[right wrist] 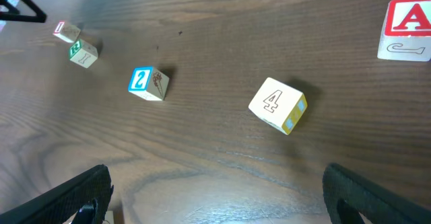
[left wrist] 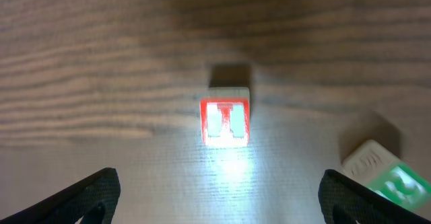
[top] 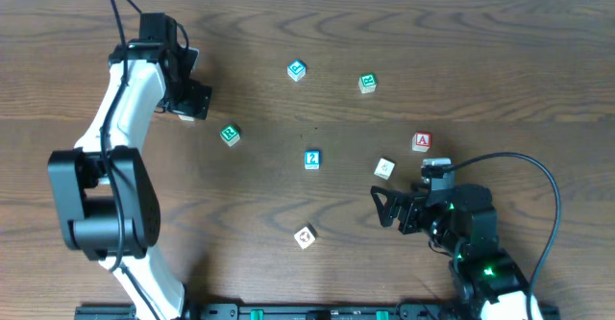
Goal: Spell out Ai2
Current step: 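Reach the left gripper to the red 'I' block and grasp it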
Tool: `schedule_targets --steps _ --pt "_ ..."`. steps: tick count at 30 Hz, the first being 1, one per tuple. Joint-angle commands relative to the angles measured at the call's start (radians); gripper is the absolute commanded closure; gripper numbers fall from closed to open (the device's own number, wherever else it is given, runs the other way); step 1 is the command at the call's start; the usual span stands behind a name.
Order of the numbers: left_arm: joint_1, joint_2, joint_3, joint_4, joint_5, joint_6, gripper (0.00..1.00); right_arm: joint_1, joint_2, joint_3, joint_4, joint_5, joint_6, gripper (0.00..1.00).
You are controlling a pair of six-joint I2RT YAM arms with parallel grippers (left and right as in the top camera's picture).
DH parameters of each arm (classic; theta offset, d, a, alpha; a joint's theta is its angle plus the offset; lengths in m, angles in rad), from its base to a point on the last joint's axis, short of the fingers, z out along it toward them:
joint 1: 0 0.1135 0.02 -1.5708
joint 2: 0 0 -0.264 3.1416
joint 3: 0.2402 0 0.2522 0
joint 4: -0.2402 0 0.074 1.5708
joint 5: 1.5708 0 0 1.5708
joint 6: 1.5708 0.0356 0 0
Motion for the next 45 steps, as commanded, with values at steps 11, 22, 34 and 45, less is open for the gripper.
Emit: schedule_targets --steps 11,22,34,45 --pt "-0.005 0.127 0.018 0.045 0.027 -0.036 0.0 -0.009 -0.002 0.018 -0.012 0.011 -0.023 0.01" --pt "0.042 0.132 0.017 0.047 0.06 -0.036 0.36 -0.009 -0.002 0.018 -0.033 0.011 -0.023 0.01" --pt "0.054 0.14 0.016 0.073 0.128 -0.036 0.36 -0.009 -0.002 0.018 -0.03 0.014 -0.023 0.01" --pt "0.054 0.153 0.016 0.066 0.128 -0.04 0.56 -0.009 -0.002 0.018 -0.023 0.014 -0.023 0.01"
